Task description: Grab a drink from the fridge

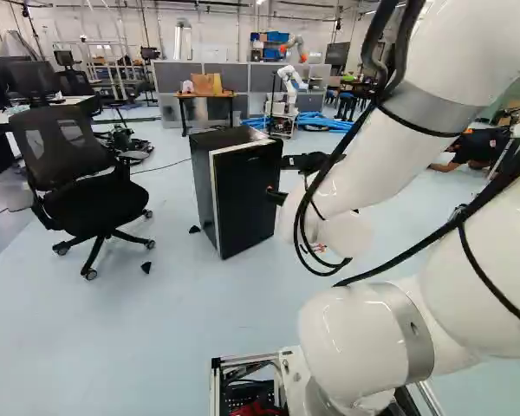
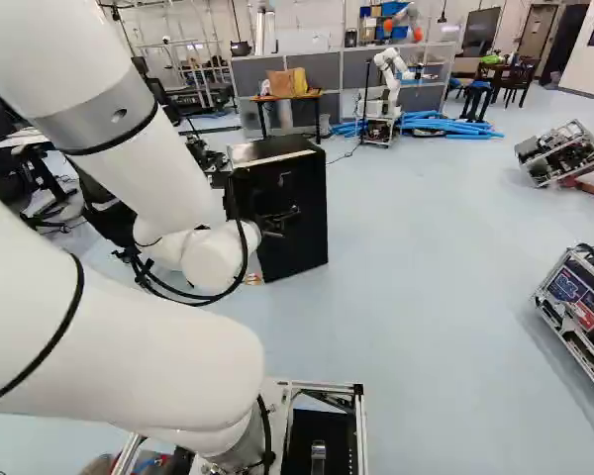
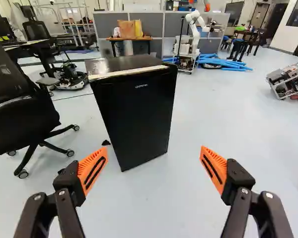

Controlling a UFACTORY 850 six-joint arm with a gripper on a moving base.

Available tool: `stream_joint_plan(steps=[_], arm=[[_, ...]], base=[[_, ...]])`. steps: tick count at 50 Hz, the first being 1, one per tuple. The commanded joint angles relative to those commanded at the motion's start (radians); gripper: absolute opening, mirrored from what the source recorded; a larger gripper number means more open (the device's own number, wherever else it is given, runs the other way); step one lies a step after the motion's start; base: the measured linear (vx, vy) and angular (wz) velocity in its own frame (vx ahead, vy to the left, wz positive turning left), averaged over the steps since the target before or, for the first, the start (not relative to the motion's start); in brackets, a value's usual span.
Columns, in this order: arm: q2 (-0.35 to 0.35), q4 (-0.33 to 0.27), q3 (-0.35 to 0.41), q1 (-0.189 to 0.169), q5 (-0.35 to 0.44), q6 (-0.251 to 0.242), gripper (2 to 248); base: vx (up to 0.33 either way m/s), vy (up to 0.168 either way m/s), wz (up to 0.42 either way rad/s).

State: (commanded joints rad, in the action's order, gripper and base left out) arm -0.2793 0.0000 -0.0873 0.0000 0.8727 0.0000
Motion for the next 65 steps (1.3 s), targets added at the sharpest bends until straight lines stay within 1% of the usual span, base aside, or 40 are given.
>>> stream_joint_plan(steps=[20, 65], arm=[[0.000, 0.000, 0.000, 0.000, 0.000, 0.000, 247], [0.000, 0.000, 0.000, 0.000, 0.000, 0.000, 247]], base=[[0.064, -0.029, 0.085], [0.073, -0.022, 0.152]])
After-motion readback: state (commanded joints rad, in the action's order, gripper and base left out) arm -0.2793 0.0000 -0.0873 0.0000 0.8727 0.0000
